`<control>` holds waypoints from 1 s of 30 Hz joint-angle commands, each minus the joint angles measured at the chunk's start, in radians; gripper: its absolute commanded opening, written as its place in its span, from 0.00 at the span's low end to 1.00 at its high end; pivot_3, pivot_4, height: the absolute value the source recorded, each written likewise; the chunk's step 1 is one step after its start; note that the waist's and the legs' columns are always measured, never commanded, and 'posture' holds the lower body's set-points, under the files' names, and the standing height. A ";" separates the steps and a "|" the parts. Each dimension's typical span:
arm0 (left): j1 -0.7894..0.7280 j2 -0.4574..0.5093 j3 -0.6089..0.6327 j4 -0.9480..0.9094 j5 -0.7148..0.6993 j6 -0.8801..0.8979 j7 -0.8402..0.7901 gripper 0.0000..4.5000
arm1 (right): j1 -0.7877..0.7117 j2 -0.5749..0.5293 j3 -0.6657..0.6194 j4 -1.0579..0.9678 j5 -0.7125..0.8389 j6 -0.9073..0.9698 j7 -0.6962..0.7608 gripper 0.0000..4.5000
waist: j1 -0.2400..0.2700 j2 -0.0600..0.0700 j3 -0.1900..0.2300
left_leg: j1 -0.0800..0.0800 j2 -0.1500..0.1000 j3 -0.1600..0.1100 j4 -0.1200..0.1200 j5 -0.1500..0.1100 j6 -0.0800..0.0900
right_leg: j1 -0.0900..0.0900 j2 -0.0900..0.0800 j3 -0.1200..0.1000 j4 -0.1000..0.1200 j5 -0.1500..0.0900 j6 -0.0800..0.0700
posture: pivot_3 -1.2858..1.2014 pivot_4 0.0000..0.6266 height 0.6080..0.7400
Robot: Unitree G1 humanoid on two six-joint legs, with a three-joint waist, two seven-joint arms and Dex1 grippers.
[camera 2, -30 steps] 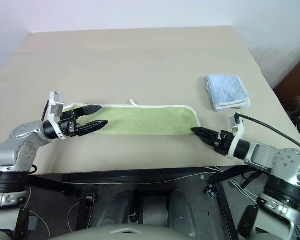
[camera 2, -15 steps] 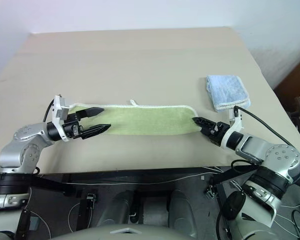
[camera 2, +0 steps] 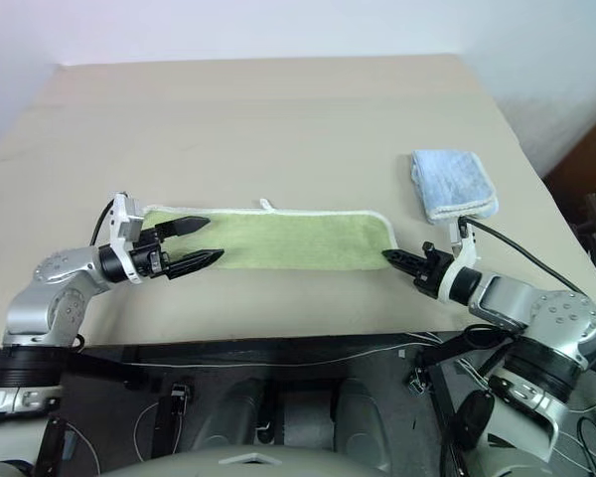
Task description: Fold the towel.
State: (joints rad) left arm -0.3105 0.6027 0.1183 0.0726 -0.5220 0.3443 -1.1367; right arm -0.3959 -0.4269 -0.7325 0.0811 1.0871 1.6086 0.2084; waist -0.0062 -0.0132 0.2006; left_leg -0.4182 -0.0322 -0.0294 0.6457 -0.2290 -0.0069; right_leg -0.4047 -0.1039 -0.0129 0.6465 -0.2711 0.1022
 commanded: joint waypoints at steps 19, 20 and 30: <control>-0.077 -0.001 -0.032 0.043 0.030 -0.029 -0.032 1.00 | 0.172 -0.402 0.209 -0.330 -0.031 -0.144 0.286 0.01 | -0.005 0.000 0.000 | -0.005 0.001 0.002 0.001 -0.002 0.003 | -0.005 0.001 0.000 -0.001 0.002 0.004 | 0.52 0.24 1.00; -0.077 -0.002 -0.030 0.043 0.031 -0.029 -0.031 1.00 | 0.176 -0.413 0.230 -0.359 -0.035 -0.161 0.302 0.01 | -0.005 0.000 0.000 | -0.005 0.001 0.002 0.001 -0.002 0.003 | -0.005 0.001 0.000 -0.002 0.002 0.004 | 0.52 0.24 1.00; -0.037 0.005 -0.024 0.030 0.037 -0.046 -0.025 1.00 | 0.008 -0.424 0.338 -0.441 -0.042 -0.239 0.301 0.01 | -0.003 0.000 0.000 | -0.006 0.002 0.002 0.001 -0.002 0.003 | -0.005 0.001 0.000 -0.004 0.002 0.004 | 0.52 0.24 1.00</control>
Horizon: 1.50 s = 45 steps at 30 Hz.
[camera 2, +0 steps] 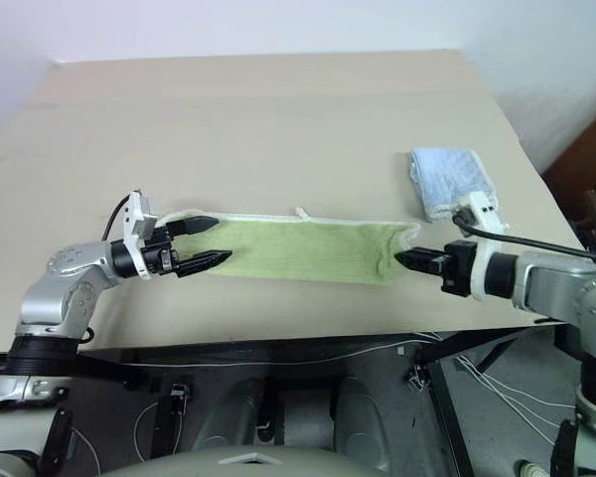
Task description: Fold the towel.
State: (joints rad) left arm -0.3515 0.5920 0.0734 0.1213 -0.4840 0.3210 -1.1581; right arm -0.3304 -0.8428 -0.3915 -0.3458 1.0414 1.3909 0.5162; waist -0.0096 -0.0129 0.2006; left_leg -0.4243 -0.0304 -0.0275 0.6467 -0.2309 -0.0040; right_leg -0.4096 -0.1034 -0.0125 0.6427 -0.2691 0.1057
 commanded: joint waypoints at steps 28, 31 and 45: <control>0.041 0.018 0.022 -0.033 0.006 -0.052 0.004 1.00 | -0.197 0.267 0.330 0.036 -0.089 -0.056 -0.051 0.01 | -0.001 0.000 0.000 | -0.004 0.001 0.000 -0.003 -0.002 0.002 | -0.001 -0.002 0.001 -0.011 0.004 -0.002 | 0.52 0.24 1.00; 0.041 0.019 0.024 -0.046 0.002 -0.043 0.011 1.00 | -0.193 0.274 0.359 0.029 -0.106 -0.064 -0.038 0.01 | -0.001 0.000 0.000 | -0.004 0.001 0.000 -0.003 -0.002 0.002 | -0.001 -0.002 0.001 -0.011 0.004 -0.002 | 0.52 0.24 1.00; 0.032 0.003 0.013 -0.042 0.012 -0.058 0.031 1.00 | -0.205 0.347 0.383 0.029 -0.135 -0.062 -0.056 0.45 | -0.001 0.000 0.000 | -0.004 0.001 0.000 -0.003 -0.002 0.002 | -0.001 -0.002 0.000 -0.011 0.004 -0.002 | 0.52 0.24 1.00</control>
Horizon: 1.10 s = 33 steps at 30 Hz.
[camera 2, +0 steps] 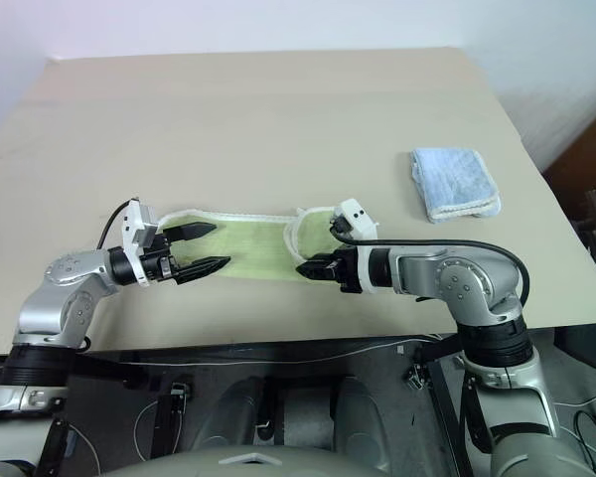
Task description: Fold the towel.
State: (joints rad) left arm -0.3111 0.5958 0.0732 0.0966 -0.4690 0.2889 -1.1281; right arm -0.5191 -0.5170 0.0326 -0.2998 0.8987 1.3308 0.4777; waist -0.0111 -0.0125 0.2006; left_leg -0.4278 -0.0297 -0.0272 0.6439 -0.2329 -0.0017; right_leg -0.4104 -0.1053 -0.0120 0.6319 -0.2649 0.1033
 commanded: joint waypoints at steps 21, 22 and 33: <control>-0.250 -0.153 -0.141 -0.025 -0.072 0.151 -0.043 0.34 | 0.161 0.102 -0.156 -0.064 -0.217 -0.461 -0.095 0.00 | 0.002 0.000 0.000 | 0.000 0.000 0.001 0.002 0.000 0.000 | 0.002 0.006 -0.001 0.001 0.004 0.006 | 0.52 0.24 1.00; -0.258 -0.160 -0.149 -0.021 -0.071 0.152 -0.051 0.26 | 0.165 0.104 -0.153 -0.064 -0.224 -0.472 -0.094 0.00 | 0.001 0.000 0.000 | 0.000 0.000 0.001 0.003 0.000 0.000 | 0.001 0.006 -0.001 0.001 0.004 0.006 | 0.52 0.24 1.00; -0.365 -0.299 -0.276 0.229 0.105 -0.057 -0.079 0.01 | 0.138 0.197 -0.139 0.054 -0.422 -0.683 -0.212 0.00 | 0.000 0.000 0.000 | 0.002 0.000 0.002 0.004 0.001 0.000 | 0.002 0.008 0.000 0.003 0.004 0.006 | 0.52 0.24 1.00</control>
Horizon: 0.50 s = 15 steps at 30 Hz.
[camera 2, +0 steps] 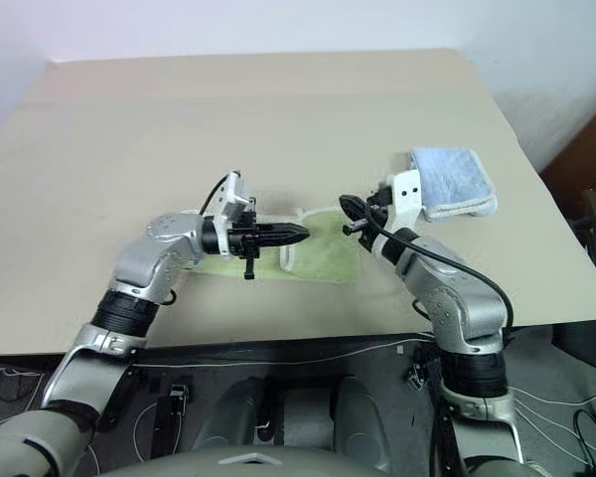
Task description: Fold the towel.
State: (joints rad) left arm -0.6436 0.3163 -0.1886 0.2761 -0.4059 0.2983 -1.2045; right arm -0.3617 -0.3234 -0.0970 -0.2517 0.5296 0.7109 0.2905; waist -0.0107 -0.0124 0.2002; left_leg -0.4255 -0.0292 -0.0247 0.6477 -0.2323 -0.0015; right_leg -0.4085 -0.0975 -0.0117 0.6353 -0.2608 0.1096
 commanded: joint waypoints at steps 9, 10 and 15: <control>-0.008 -0.101 -0.044 0.193 0.129 -0.123 0.025 0.01 | 0.021 0.074 0.077 0.056 -0.116 -0.123 -0.001 0.00 | -0.002 0.000 0.000 | 0.000 0.000 0.000 0.000 0.000 0.000 | 0.000 0.000 0.000 0.001 0.000 0.000 | 0.52 0.24 1.00; 0.003 -0.100 -0.056 0.200 0.148 -0.125 0.028 0.01 | 0.025 0.086 0.088 0.066 -0.123 -0.127 -0.001 0.00 | -0.002 0.000 0.000 | 0.000 0.000 0.000 0.000 0.000 0.000 | 0.000 0.000 0.000 0.001 0.000 0.000 | 0.52 0.24 1.00; 0.043 -0.095 -0.063 0.213 0.188 -0.139 0.047 0.01 | 0.031 0.127 0.139 0.148 -0.180 -0.157 -0.004 0.00 | -0.002 0.000 -0.001 | 0.001 0.000 0.000 0.001 0.000 0.000 | 0.000 0.000 0.001 0.002 0.000 0.000 | 0.52 0.24 1.00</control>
State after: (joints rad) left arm -0.6271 0.2142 -0.2426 0.4886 -0.2352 0.1604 -1.1574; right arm -0.3273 -0.2050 0.0353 -0.1095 0.3653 0.5801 0.2831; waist -0.0124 -0.0122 0.1994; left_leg -0.4233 -0.0291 -0.0243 0.6487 -0.2323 -0.0015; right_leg -0.4076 -0.0973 -0.0109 0.6376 -0.2608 0.1097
